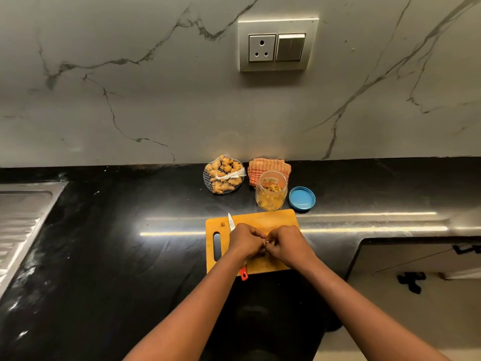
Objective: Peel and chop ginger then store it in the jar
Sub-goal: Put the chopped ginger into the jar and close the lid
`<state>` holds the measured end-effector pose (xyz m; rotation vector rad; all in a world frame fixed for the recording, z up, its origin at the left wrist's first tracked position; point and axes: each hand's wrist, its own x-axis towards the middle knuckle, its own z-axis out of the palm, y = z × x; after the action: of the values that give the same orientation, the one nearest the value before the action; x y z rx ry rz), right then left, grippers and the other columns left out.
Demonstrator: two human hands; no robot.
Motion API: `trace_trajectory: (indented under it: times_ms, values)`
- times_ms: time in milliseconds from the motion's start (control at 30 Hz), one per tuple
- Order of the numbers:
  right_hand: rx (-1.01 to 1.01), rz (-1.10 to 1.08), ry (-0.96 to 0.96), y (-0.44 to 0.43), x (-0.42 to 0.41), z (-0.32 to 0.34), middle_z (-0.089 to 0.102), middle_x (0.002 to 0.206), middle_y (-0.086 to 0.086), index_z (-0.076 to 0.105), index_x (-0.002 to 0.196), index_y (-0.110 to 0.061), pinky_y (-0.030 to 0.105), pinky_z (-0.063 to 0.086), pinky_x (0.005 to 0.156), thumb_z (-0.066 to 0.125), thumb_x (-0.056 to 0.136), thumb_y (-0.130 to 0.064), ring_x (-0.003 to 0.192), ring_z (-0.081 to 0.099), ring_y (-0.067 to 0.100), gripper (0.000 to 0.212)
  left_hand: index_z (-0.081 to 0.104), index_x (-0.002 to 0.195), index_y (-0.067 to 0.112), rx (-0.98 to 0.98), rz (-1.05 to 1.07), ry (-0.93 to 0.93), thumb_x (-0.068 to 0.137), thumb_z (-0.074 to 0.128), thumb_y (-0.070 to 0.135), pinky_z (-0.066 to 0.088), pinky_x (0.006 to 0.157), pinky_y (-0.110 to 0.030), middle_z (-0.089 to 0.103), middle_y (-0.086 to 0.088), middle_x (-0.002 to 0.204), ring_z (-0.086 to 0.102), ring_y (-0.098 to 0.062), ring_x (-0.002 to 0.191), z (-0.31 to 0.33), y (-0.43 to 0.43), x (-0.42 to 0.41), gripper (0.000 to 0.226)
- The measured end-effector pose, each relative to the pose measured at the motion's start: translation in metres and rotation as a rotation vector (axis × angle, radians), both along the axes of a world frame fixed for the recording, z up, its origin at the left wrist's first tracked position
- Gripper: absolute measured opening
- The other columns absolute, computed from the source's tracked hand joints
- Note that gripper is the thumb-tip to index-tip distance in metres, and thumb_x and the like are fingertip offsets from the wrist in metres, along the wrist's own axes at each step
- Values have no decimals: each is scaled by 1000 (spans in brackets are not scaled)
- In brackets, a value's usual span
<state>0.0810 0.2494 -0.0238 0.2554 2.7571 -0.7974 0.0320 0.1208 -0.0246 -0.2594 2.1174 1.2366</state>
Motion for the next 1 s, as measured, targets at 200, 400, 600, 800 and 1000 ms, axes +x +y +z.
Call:
trace_trajectory:
  times_ms: [200,400,600,800,1000]
  values:
    - [-89,-76,54,3,-2,11,71,86,-3,77,95,-19,22,50,69,74,85,-27,79,61,10,14,76,82,6,119,46,-8,79,71,-6,61,75,-38,73,-11,82,73,-23,79,9,-2,-7,14]
    - [-154,-124,234,15,-23,40,68,80,-5,76,94,-16,20,53,64,77,83,-23,72,63,6,12,75,88,5,258,25,92,80,71,-6,60,78,-37,73,-14,88,71,-25,85,40,3,-32,14]
    - [-169,-142,437,29,-56,76,70,77,-2,76,93,-12,21,55,63,78,84,-24,69,65,7,14,72,96,1,349,0,214,82,69,-7,59,81,-34,71,-13,95,69,-23,91,84,14,-66,17]
    - [-105,-162,427,41,-87,83,72,88,2,77,99,-11,16,49,69,74,86,-16,77,64,9,14,75,88,10,254,-11,287,75,73,-9,59,84,-42,73,-10,90,70,-22,90,89,32,-94,24]
    - [-27,-154,344,39,-103,72,73,96,7,75,106,-10,31,57,80,68,91,-12,85,67,18,16,77,79,16,112,-25,309,72,75,-2,60,77,-44,74,-5,81,71,-20,82,78,41,-107,20]
